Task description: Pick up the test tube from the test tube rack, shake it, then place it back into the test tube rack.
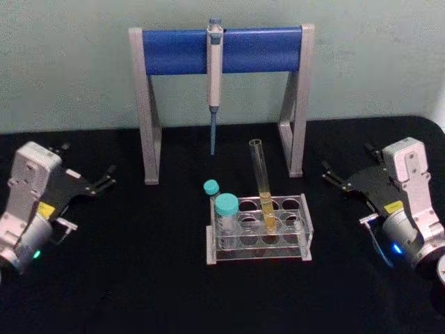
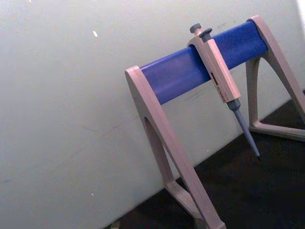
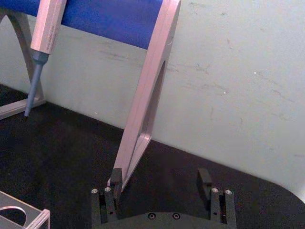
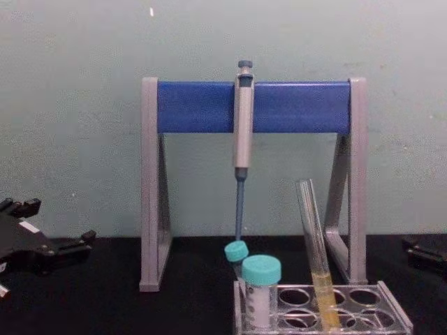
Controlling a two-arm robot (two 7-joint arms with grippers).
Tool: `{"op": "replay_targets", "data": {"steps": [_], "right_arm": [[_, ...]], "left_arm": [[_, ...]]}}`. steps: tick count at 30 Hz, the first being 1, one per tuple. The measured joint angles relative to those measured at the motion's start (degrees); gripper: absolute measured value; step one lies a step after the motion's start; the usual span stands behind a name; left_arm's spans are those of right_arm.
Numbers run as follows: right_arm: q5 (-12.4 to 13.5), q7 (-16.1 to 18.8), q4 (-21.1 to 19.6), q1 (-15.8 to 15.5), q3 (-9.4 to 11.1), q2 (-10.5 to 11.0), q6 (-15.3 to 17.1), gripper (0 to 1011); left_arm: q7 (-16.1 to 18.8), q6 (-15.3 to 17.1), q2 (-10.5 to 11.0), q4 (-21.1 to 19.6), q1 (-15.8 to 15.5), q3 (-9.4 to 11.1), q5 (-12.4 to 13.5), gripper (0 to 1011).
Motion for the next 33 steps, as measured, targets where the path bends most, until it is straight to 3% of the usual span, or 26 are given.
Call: {"op": "replay_targets", "data": {"steps": [33], "right_arm": [[0.0,0.0,0.0,0.0,0.0,0.0,0.0,1000]], "left_arm": [[0.0,0.0,0.0,0.0,0.0,0.0,0.0,1001]]}}
